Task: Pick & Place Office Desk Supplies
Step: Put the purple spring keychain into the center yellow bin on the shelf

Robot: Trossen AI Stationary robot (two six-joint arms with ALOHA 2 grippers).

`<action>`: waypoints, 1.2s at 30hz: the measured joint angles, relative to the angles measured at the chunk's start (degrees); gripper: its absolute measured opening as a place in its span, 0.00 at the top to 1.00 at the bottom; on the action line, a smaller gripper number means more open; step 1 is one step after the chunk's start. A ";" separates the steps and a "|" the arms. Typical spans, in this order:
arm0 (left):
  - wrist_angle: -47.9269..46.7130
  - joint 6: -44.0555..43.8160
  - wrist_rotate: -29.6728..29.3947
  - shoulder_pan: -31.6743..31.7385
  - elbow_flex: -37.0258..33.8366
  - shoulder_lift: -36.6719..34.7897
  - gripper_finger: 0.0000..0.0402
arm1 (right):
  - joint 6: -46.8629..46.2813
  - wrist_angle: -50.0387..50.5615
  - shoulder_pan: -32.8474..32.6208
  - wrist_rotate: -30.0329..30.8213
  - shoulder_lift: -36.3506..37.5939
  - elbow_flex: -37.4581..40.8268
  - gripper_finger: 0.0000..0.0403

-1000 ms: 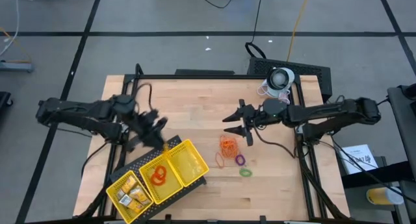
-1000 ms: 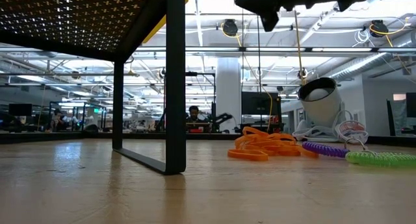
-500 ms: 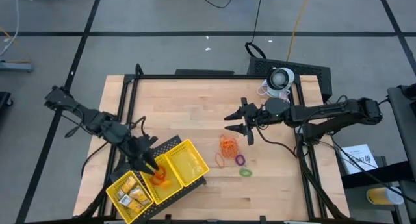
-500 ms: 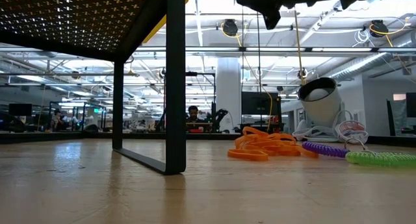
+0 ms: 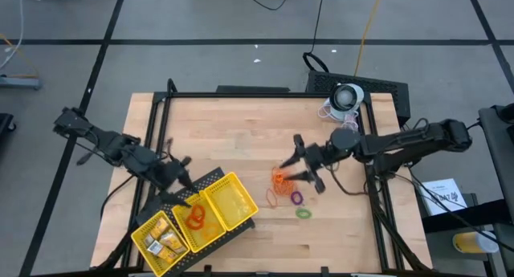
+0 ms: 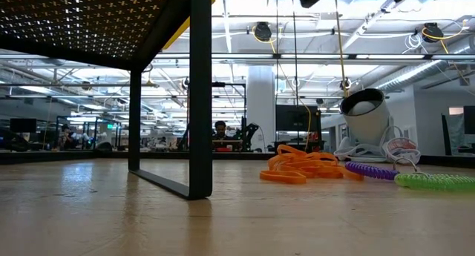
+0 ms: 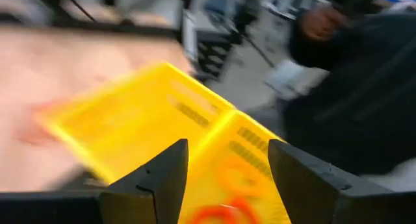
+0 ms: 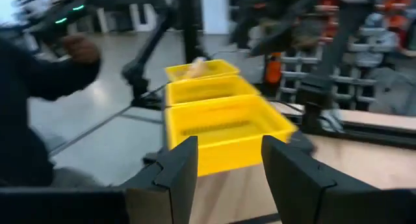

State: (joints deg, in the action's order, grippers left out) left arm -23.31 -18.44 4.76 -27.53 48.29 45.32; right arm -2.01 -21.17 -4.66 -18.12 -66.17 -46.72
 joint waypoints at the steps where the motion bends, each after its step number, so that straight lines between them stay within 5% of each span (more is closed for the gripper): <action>1: -0.52 1.97 -2.82 0.16 0.00 -1.32 0.45 | 0.58 0.18 -1.23 -0.11 0.02 0.00 0.60; 7: -1.77 7.77 -14.92 3.06 -0.52 -9.01 0.45 | -1.73 3.37 -9.40 6.44 -1.25 1.06 0.60; 18: 14.91 6.77 -15.78 12.65 -15.30 -16.18 0.44 | -14.72 20.56 -18.65 31.55 -5.86 5.96 0.60; 26: 20.20 -0.40 -23.76 16.02 -21.33 -13.64 0.44 | -22.03 20.20 -18.62 34.92 -12.32 13.32 0.60; 36: 21.23 -0.94 -24.53 16.00 -21.57 -7.58 0.44 | -27.09 12.72 -18.58 32.36 -21.67 14.84 0.60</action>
State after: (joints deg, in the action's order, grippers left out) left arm -2.08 -19.38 -19.77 -11.53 26.72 37.74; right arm -29.11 -8.45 -23.24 14.25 -87.84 -31.88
